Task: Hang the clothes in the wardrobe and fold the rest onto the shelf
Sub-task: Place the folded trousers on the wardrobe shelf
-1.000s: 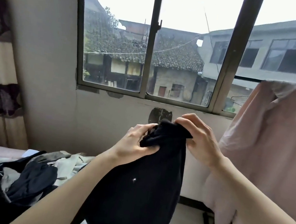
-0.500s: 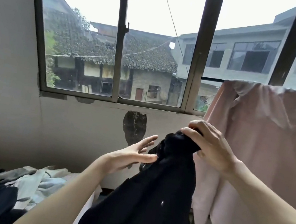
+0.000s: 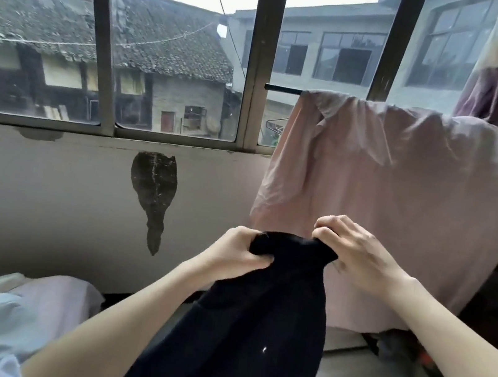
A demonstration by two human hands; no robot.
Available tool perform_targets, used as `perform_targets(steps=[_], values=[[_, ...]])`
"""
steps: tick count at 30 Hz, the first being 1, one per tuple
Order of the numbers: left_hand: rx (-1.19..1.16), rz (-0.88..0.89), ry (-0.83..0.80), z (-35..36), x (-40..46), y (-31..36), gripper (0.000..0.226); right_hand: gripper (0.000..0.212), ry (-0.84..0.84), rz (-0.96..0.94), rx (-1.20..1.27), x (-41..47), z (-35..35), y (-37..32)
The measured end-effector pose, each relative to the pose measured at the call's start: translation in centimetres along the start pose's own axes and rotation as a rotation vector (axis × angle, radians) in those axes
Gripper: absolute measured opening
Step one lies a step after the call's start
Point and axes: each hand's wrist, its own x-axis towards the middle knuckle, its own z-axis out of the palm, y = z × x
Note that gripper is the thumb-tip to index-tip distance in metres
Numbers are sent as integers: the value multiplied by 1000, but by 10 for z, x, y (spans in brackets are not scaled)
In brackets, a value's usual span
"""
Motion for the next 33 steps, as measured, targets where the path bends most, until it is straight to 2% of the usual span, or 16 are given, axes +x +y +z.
perform_targets(steps=[2,4,6,9,11,12,14,17,20,22,24,26,29,31,33], values=[[170,79,132,4,7,6,10,14,-212,347,283,-12,8,6],[364,135,144,13,8,12,10,17,-374,621,539,-20,17,12],[464,180,160,26,8,13,12,18,-462,737,655,-25,23,17],[441,184,217,35,7,13,17,26,-576,889,953,-35,26,23],[431,188,233,37,10,14,16,27,-594,948,1106,-41,27,25],[427,198,232,36,9,15,16,22,-558,946,1112,-41,28,25],[419,207,210,36,9,16,16,13,-353,955,1098,-38,29,26],[459,164,144,28,10,17,20,22,2,954,956,-29,26,33],[648,92,-80,16,12,9,25,24,137,857,644,-22,22,40],[756,46,-221,10,7,-6,27,22,245,813,522,-20,19,42],[732,-20,-307,6,0,-25,30,21,352,816,449,-21,16,48],[703,-41,-305,1,-4,-39,29,21,416,835,424,-25,14,56],[730,-12,-198,-7,3,-45,34,22,455,827,361,-36,11,64],[647,-84,-154,-15,9,-43,35,23,468,815,316,-46,10,67],[641,-201,-183,-20,13,-43,42,23,462,803,279,-55,11,68]])
